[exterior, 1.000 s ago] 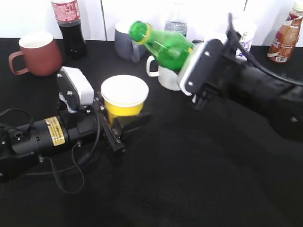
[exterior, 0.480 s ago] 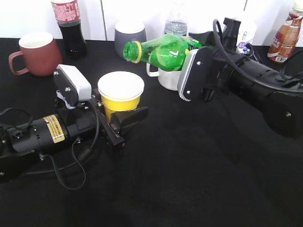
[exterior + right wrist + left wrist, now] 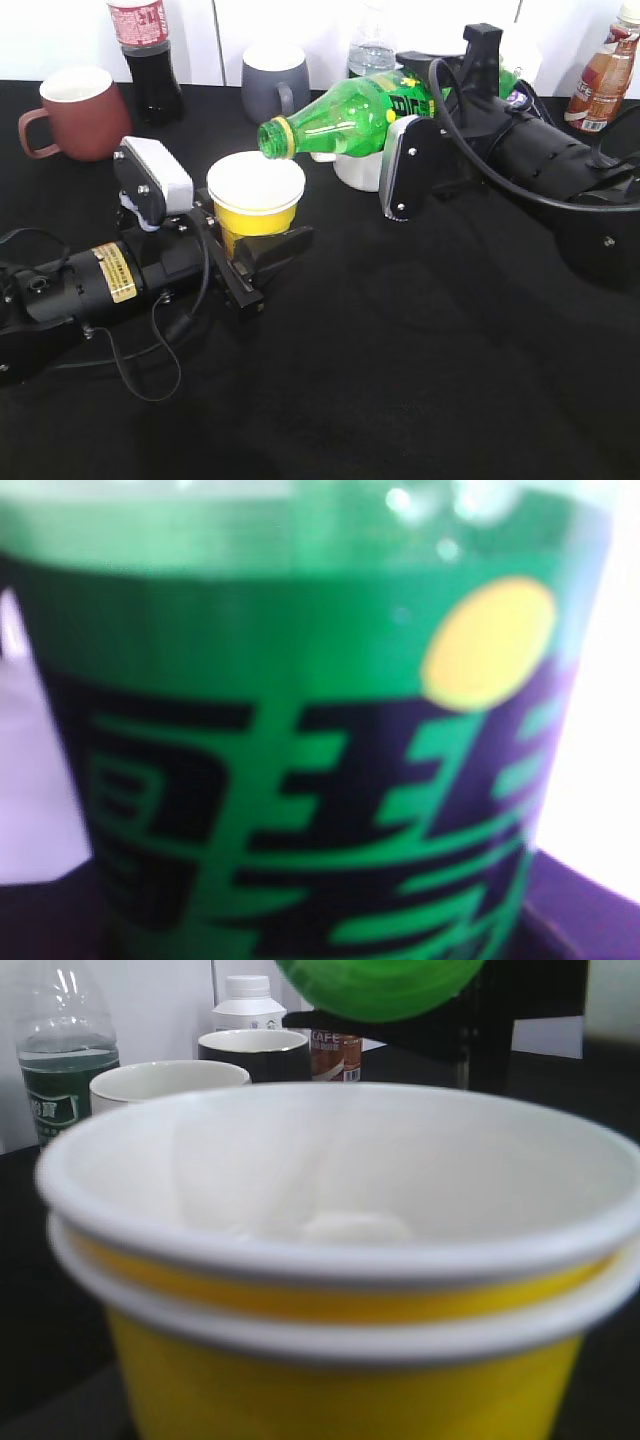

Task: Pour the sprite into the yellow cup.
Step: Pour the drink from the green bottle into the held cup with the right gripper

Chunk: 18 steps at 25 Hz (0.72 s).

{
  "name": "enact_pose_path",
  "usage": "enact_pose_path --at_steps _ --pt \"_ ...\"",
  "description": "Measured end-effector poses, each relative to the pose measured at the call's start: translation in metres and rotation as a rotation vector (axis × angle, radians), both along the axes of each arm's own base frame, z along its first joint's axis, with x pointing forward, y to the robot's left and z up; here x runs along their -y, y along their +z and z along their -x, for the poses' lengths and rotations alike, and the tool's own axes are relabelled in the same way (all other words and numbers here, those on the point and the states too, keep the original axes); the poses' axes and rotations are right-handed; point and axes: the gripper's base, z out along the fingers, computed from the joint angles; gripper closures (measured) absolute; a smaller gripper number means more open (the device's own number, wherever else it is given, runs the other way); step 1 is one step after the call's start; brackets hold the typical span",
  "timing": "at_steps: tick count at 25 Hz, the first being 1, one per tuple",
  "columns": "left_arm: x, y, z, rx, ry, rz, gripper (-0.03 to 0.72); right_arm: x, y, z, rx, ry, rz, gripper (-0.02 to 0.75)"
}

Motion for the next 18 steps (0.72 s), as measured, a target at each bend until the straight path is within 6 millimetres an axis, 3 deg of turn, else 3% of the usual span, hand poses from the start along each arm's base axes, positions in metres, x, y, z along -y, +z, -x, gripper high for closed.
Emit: enact_pose_path --at_steps 18 --pt "0.0005 -0.0006 0.0008 -0.001 -0.011 -0.007 0.235 0.0008 0.0036 -0.0005 0.063 -0.011 0.038 0.290"
